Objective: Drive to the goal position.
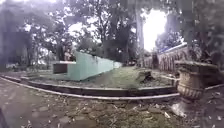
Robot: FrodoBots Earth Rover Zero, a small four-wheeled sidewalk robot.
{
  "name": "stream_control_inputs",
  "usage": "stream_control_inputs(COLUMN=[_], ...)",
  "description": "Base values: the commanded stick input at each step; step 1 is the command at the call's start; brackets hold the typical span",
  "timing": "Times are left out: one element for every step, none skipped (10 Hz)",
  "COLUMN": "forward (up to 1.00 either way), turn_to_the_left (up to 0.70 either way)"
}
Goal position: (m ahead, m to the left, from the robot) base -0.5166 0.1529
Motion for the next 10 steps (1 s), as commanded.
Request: stream_control_inputs(forward=[0.00,0.00,0.00,0.00,0.00,0.00,0.00,0.00,0.00,0.00], turn_to_the_left=[0.45,0.45,0.45,0.45,0.45,0.45,0.45,0.45,0.45,0.45])
